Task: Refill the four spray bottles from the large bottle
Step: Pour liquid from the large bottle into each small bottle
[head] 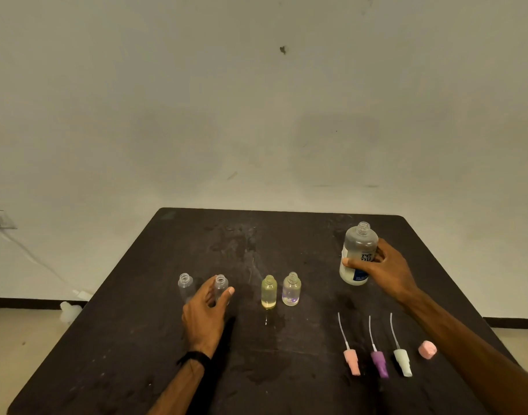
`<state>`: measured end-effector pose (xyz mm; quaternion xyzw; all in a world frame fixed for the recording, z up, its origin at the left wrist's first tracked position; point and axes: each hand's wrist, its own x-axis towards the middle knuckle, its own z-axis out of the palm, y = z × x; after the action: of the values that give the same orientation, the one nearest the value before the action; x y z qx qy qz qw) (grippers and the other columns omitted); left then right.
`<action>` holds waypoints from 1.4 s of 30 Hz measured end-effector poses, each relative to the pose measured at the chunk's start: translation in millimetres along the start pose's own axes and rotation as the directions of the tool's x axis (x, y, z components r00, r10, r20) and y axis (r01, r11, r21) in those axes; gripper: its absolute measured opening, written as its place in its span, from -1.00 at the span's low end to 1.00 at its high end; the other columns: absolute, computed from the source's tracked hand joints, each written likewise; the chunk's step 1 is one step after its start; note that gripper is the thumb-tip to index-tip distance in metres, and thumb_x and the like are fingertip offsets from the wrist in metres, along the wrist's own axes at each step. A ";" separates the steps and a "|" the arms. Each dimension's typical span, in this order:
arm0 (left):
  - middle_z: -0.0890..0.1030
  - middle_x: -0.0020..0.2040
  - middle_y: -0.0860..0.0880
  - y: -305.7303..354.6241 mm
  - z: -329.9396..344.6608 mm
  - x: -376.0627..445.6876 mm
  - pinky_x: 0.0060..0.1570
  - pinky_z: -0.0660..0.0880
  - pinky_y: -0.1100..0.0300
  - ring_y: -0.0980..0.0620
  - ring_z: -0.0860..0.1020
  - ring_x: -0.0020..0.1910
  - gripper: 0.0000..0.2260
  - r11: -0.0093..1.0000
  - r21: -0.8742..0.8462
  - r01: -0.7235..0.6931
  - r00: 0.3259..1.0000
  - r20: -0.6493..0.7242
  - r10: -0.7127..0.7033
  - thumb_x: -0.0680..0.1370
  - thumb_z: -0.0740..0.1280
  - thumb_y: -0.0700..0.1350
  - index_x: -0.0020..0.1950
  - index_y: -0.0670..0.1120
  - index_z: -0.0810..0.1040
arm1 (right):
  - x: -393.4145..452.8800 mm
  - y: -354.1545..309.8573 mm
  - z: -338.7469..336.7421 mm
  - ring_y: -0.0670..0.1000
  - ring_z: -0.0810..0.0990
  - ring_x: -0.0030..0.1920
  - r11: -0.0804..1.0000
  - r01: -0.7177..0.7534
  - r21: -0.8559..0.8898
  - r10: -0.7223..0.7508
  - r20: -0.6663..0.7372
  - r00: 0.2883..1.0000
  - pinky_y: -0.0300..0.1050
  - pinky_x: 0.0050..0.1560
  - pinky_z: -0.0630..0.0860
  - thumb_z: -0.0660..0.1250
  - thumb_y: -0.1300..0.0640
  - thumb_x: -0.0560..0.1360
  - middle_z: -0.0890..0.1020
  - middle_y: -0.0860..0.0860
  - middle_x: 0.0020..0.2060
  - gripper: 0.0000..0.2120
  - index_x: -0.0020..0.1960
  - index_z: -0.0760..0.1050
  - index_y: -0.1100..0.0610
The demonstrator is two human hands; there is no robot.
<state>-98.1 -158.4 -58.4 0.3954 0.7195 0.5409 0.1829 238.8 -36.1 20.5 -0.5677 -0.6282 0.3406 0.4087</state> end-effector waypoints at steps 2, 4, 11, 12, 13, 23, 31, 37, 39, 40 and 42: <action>0.66 -0.01 0.23 5.5 -1.3 0.5 0.19 0.58 0.09 0.13 0.66 0.07 -0.61 0.999 -0.024 -0.031 1.000 0.003 0.031 0.46 0.54 0.03 0.27 0.06 0.63 | -1.0 -2.7 -1.3 -0.05 0.62 0.06 1.000 0.010 -0.006 -0.010 0.002 1.000 -0.06 0.13 0.57 0.62 0.00 0.26 0.64 -0.06 0.08 -0.35 0.29 0.47 0.00; 0.68 0.11 0.15 14.8 -1.9 1.5 0.18 0.54 0.21 0.14 0.65 0.12 -0.57 0.996 -0.064 -0.067 0.998 0.015 0.068 0.46 0.54 0.02 0.31 0.03 0.60 | -2.9 -6.7 -2.8 -0.08 0.61 0.04 0.999 0.027 -0.030 -0.027 0.008 1.000 -0.04 0.14 0.57 0.61 -0.01 0.26 0.63 -0.08 0.05 -0.37 0.28 0.47 -0.02; 0.62 0.22 0.11 62.9 -0.1 -0.6 0.12 0.46 0.51 0.22 0.60 0.17 -0.46 0.963 -0.169 -0.211 0.968 0.103 0.230 0.46 0.53 0.00 0.42 -0.03 0.52 | -13.5 -35.4 -2.0 -0.09 0.55 0.04 0.914 0.268 -0.305 -0.246 0.108 0.963 -0.20 0.05 0.51 0.58 -0.11 0.29 0.56 -0.10 0.08 -0.34 0.32 0.42 -0.05; 0.64 0.19 0.12 68.5 0.4 -2.5 0.12 0.49 0.48 0.25 0.61 0.14 -0.46 0.959 -0.177 -0.223 0.964 0.105 0.244 0.44 0.54 0.02 0.40 -0.01 0.54 | -15.0 -40.4 -1.5 -0.11 0.54 0.03 0.886 0.321 -0.335 -0.290 0.141 0.947 -0.24 0.01 0.50 0.57 -0.13 0.30 0.55 -0.11 0.08 -0.34 0.32 0.41 -0.06; 0.66 0.15 0.14 72.9 0.8 -4.9 0.13 0.52 0.41 0.26 0.62 0.10 -0.49 0.954 -0.191 -0.231 0.961 0.109 0.254 0.42 0.55 0.05 0.35 0.04 0.57 | -16.5 -45.6 -0.6 -0.12 0.53 0.02 0.852 0.373 -0.367 -0.332 0.174 0.927 -0.25 0.00 0.49 0.54 -0.18 0.30 0.54 -0.12 0.07 -0.34 0.33 0.40 -0.08; 0.66 0.16 0.20 80.4 6.6 -32.0 0.17 0.57 0.26 0.30 0.61 0.15 -0.56 0.925 -0.238 -0.295 0.914 0.213 0.346 0.46 0.54 0.02 0.33 0.06 0.59 | -32.9 -94.4 27.0 -0.12 0.43 0.10 0.508 0.641 -0.576 -0.494 0.414 0.764 -0.23 0.03 0.47 0.16 -0.49 0.29 0.48 -0.10 0.18 -0.17 0.46 0.29 -0.11; 0.65 0.21 0.18 80.2 0.6 -37.8 0.15 0.54 0.34 0.28 0.60 0.17 -0.54 0.923 -0.230 -0.309 0.913 0.198 0.355 0.49 0.52 0.04 0.37 0.05 0.56 | -38.8 -107.2 36.6 -0.05 0.46 0.10 0.409 0.688 -0.599 -0.522 0.465 0.715 -0.11 0.05 0.51 0.18 -0.44 0.33 0.50 -0.02 0.18 -0.20 0.47 0.31 -0.07; 0.61 0.12 0.29 78.3 -4.7 -36.7 0.08 0.49 0.45 0.34 0.58 0.13 -0.54 0.931 -0.205 -0.303 0.923 0.181 0.341 0.49 0.51 0.04 0.37 0.05 0.56 | -37.3 -111.3 35.3 -0.01 0.48 0.11 0.360 0.687 -0.631 -0.514 0.480 0.711 -0.07 0.03 0.52 0.07 -0.51 0.31 0.51 0.00 0.18 -0.14 0.47 0.31 -0.05; 0.61 0.10 0.30 77.1 -5.9 -36.3 0.09 0.51 0.41 0.33 0.58 0.13 -0.54 0.930 -0.192 -0.313 0.921 0.178 0.347 0.50 0.51 0.04 0.38 0.05 0.55 | -37.5 -111.5 35.1 0.00 0.48 0.11 0.344 0.687 -0.640 -0.511 0.486 0.709 -0.07 0.03 0.52 0.05 -0.50 0.31 0.51 0.01 0.18 -0.13 0.48 0.31 -0.05; 0.62 0.11 0.28 76.3 -6.4 -35.9 0.09 0.53 0.39 0.32 0.59 0.13 -0.54 0.930 -0.184 -0.319 0.920 0.177 0.350 0.50 0.51 0.04 0.38 0.05 0.55 | -37.6 -111.5 35.4 0.00 0.48 0.11 0.338 0.688 -0.642 -0.508 0.491 0.708 -0.06 0.03 0.52 0.05 -0.50 0.31 0.51 0.01 0.18 -0.13 0.48 0.31 -0.04; 0.63 0.14 0.24 75.1 -6.7 -35.1 0.10 0.54 0.36 0.29 0.60 0.13 -0.53 0.929 -0.172 -0.327 0.918 0.173 0.355 0.50 0.51 0.05 0.39 0.04 0.55 | -37.6 -111.7 36.2 0.01 0.48 0.11 0.330 0.690 -0.644 -0.501 0.500 0.707 -0.06 0.03 0.51 0.05 -0.49 0.31 0.51 0.03 0.19 -0.12 0.49 0.31 -0.03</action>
<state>-53.1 -181.8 7.5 0.5539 0.5775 0.5706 0.1846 158.4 -85.9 99.7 -0.3744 -0.9123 -0.0954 0.1359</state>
